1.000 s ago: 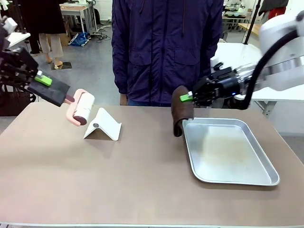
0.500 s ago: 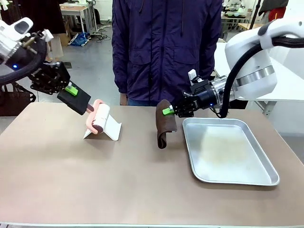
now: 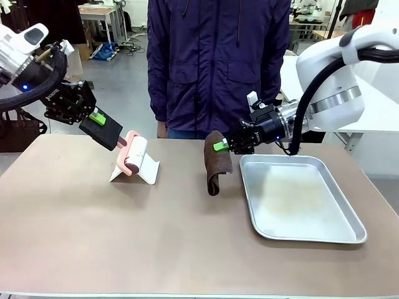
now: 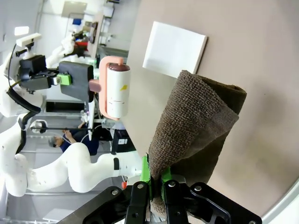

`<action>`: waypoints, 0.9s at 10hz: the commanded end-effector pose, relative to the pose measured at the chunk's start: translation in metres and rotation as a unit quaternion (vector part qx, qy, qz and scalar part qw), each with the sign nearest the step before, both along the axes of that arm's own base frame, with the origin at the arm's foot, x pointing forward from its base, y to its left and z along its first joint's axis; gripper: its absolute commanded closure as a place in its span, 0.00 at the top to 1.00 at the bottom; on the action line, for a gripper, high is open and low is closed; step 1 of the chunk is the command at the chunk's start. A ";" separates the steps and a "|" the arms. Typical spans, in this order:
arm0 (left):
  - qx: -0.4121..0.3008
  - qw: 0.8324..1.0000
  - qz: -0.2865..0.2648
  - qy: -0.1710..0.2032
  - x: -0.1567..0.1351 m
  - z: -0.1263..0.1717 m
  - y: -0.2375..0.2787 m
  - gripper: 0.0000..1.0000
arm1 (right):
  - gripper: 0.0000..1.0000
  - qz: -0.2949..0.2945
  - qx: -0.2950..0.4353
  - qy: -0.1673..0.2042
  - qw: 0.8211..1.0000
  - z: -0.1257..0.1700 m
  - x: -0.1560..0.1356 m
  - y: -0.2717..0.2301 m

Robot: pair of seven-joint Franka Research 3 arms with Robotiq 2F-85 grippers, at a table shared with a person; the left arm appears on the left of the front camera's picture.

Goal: Clean the surface of the table.
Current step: Return the Lint Roller and towel to their original positions.

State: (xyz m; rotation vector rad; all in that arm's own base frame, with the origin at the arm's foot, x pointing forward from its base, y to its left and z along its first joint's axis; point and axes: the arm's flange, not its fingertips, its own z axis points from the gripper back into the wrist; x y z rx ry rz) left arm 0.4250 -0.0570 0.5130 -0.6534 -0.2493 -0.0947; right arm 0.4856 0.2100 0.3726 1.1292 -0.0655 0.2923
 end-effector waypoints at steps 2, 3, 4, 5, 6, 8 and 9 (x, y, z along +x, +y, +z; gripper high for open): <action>-0.001 1.000 0.026 0.010 0.011 -0.002 -0.009 0.22 | 0.10 -0.018 0.021 -0.025 0.999 0.004 0.001 0.004; -0.009 0.999 0.043 0.014 0.024 -0.002 -0.017 0.22 | 0.10 -0.022 0.032 -0.023 0.999 -0.002 0.001 0.011; 0.000 0.999 0.048 0.014 0.032 -0.004 -0.025 0.22 | 0.10 -0.029 0.020 -0.009 0.999 -0.010 -0.001 0.017; 0.022 0.998 0.051 0.013 0.040 -0.008 -0.032 0.22 | 0.10 -0.030 0.015 -0.002 0.999 -0.016 -0.007 0.023; 0.036 0.998 0.057 0.012 0.046 -0.011 -0.038 0.22 | 0.10 -0.032 0.006 0.003 0.999 -0.018 -0.011 0.028; 0.037 0.998 0.051 0.024 0.061 -0.020 -0.044 0.22 | 0.10 -0.031 0.002 0.001 1.000 -0.018 -0.016 0.035; 0.038 0.997 0.057 0.036 0.068 -0.027 -0.045 0.22 | 0.10 -0.024 0.008 0.002 1.000 -0.019 -0.019 0.039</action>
